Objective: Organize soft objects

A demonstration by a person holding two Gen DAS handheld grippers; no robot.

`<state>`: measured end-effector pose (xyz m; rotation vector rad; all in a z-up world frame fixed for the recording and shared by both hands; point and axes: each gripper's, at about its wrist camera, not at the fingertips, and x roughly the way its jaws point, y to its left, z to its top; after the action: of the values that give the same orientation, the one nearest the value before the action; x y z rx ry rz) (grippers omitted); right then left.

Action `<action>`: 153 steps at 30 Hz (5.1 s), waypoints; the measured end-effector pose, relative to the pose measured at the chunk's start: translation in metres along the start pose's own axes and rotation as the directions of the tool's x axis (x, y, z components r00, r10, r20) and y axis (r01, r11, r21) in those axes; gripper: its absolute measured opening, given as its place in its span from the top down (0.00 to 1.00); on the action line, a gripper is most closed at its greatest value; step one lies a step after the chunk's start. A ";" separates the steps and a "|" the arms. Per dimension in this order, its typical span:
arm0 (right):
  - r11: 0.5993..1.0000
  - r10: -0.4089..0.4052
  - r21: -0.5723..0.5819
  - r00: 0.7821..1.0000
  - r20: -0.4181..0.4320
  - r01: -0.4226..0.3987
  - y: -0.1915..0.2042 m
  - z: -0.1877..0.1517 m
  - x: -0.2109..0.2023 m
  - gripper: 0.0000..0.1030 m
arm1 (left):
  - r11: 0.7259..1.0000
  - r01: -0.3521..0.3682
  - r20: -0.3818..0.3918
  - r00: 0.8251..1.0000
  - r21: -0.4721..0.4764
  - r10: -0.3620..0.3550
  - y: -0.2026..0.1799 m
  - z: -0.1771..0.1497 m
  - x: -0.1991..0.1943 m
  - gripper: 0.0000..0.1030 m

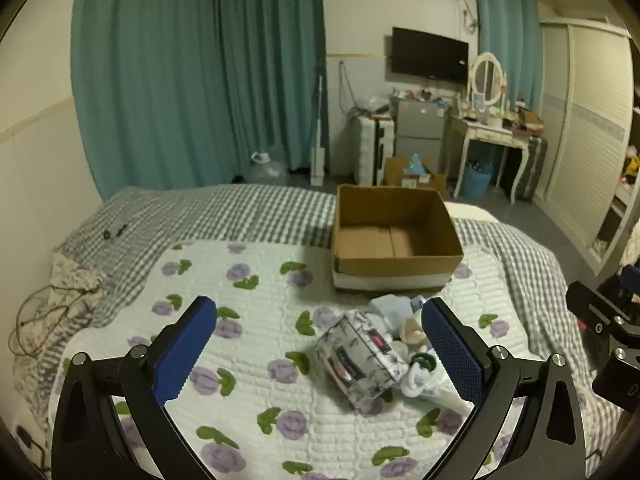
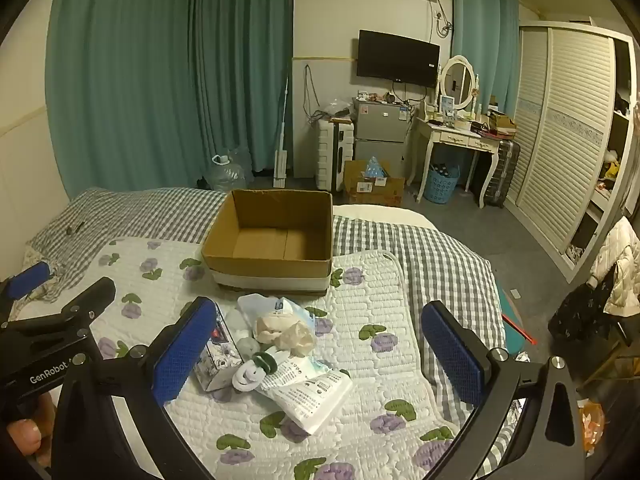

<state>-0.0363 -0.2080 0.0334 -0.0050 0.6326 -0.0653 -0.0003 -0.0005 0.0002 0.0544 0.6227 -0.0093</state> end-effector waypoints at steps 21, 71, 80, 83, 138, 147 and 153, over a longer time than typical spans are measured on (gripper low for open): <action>1.000 0.003 -0.002 1.000 0.018 -0.003 0.000 0.003 -0.002 0.00 | 1.000 0.008 0.024 1.000 -0.027 -0.008 0.004 0.002 -0.005 0.00; 1.000 0.001 -0.009 0.998 0.057 -0.001 0.005 0.012 -0.012 0.00 | 0.999 0.028 0.033 0.999 -0.038 -0.027 0.004 0.006 -0.008 0.00; 1.000 0.004 -0.009 0.998 0.061 -0.004 0.005 0.012 -0.012 0.00 | 0.999 0.028 0.034 0.999 -0.038 -0.027 0.004 0.006 -0.008 0.00; 1.000 0.005 -0.008 0.998 0.061 -0.004 0.005 0.012 -0.012 0.00 | 0.999 0.030 0.038 0.999 -0.036 -0.029 0.002 0.007 -0.011 0.00; 0.993 0.060 -0.076 0.955 -0.291 -0.086 0.006 -0.039 0.225 0.00 | 0.995 0.089 -0.393 0.914 -0.040 -0.097 -0.032 -0.081 0.206 0.00; 0.988 0.125 -0.039 0.914 -0.386 -0.152 0.014 -0.066 0.262 0.00 | 0.990 0.120 -0.441 0.886 -0.073 -0.139 -0.033 -0.091 0.221 0.00; 0.982 0.170 0.000 0.898 -0.406 -0.186 0.017 -0.073 0.262 0.34 | 0.985 0.170 -0.420 0.891 -0.041 -0.171 -0.037 -0.092 0.209 0.29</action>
<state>0.1326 -0.2061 -0.1807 0.0298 1.0479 0.1284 0.1148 -0.0309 -0.1977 -0.0028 1.0625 -0.1716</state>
